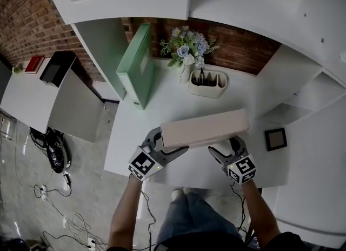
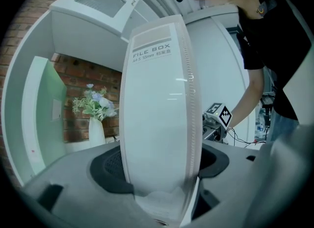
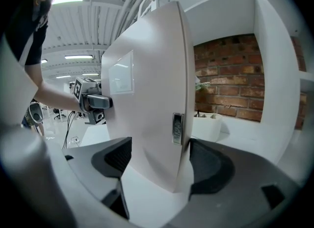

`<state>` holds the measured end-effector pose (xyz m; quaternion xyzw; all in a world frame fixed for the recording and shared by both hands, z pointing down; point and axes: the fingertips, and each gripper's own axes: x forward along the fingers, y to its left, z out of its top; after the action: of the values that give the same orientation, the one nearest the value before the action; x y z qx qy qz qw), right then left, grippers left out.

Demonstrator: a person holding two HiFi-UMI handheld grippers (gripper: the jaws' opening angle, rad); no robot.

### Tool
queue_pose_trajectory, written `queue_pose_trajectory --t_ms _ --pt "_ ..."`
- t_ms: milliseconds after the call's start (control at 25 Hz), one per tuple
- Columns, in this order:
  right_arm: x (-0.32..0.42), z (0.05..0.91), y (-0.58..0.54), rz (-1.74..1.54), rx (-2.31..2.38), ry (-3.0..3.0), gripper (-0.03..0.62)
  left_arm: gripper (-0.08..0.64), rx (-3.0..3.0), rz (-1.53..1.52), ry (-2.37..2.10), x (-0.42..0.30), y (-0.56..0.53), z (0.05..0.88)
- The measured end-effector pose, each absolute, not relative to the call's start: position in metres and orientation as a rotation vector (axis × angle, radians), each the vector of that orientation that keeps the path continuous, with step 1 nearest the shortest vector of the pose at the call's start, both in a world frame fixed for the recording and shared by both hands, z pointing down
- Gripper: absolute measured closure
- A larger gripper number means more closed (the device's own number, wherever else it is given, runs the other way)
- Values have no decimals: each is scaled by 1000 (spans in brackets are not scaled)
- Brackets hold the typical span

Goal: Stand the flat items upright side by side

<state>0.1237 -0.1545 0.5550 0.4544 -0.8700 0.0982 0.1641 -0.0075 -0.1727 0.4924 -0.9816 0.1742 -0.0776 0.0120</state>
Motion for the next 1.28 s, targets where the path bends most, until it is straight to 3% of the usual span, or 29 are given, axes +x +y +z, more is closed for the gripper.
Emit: queue_pose_trajectory --t_ms 440,920,1280 --pt "146 564 -120 323 1320 -2414 241 242 -3050 -224 639 -17 -153 491" --pt "118 555 -124 307 1226 -2480 241 275 -3017 -5 1060 -47 -144 466" --pt "102 557 -128 306 1156 -2504 241 288 -2937 -65 1108 -51 -135 453"
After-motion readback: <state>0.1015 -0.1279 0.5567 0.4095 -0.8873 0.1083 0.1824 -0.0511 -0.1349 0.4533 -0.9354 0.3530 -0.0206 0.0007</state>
